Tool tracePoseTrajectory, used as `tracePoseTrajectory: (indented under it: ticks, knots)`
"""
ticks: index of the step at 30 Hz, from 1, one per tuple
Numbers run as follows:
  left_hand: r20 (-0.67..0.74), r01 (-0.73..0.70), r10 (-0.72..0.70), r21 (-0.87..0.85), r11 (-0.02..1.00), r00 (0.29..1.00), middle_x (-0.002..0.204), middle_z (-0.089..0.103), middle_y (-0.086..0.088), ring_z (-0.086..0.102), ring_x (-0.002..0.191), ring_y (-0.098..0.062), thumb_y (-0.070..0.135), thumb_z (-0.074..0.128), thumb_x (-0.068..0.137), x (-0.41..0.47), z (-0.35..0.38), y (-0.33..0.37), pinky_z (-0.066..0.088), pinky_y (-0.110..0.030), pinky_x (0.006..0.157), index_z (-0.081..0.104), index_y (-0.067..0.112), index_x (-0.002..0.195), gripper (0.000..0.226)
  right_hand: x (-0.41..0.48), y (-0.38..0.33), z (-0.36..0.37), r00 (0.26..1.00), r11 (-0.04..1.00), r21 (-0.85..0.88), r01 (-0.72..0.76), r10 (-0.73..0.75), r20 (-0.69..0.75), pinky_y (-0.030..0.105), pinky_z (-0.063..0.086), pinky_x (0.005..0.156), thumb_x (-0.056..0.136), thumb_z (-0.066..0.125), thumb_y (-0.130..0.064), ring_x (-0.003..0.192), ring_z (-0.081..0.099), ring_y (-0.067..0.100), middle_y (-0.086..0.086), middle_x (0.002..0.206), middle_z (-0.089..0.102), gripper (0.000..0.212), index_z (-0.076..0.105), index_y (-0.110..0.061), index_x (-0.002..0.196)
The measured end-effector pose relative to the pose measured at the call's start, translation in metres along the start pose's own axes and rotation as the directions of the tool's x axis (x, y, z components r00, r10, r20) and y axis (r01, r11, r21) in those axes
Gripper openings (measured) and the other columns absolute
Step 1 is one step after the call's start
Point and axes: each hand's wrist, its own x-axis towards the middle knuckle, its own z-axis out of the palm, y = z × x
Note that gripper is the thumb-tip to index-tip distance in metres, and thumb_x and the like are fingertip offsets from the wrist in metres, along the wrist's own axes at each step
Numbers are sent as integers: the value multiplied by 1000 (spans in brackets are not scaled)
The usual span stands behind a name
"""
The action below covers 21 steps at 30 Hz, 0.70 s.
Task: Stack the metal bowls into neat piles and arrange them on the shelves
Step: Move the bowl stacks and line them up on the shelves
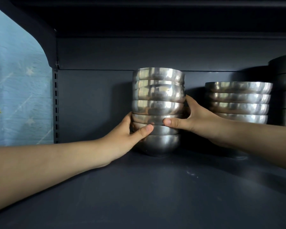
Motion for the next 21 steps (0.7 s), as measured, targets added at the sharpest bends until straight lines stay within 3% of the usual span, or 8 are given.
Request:
tracePoseTrajectory:
  ticks: [7, 13, 16, 21]
  knots:
    - [10, 17, -17, 57, 998, 1000, 95, 57, 20, 54, 76, 20, 41, 52, 86, -3, 1, 3, 46, -12, 75, 41, 46, 98, 17, -1, 5, 3, 999, 998, 49, -41, 40, 13, 24, 42, 101, 52, 77, -46, 113, 55, -1, -17, 123, 58, 99, 33, -29, 139]
    - [19, 19, -20, 91, 996, 1000, 102, 56, 21, 52, 91, 8, 44, 50, 85, -3, 1, 5, 43, -13, 77, 39, 47, 99, 18, -3, 6, 6, 997, 991, 117, -67, 61, 53, 16, 45, 86, 60, 73, -41, 112, 54, -2, -16, 124, 58, 88, 33, -30, 138]
    - [16, 30, -32, 102, 994, 999, 107, 55, 22, 51, 96, 9, 47, 49, 84, -3, 1, 6, 42, -13, 80, 38, 49, 98, 17, -2, 7, 7, 996, 985, 152, -75, 66, 68, 21, 44, 95, 62, 74, -39, 114, 55, 1, -15, 125, 59, 85, 34, -30, 137]
    - [5, 14, -15, 114, 993, 1000, 111, 53, 21, 47, 97, 11, 63, 43, 63, -4, 2, 8, 36, -7, 80, 39, 39, 116, 58, -2, 10, 7, 992, 984, 139, -109, 99, 73, 28, 42, 103, 59, 82, -44, 116, 56, 5, -11, 123, 61, 91, 37, -26, 136]
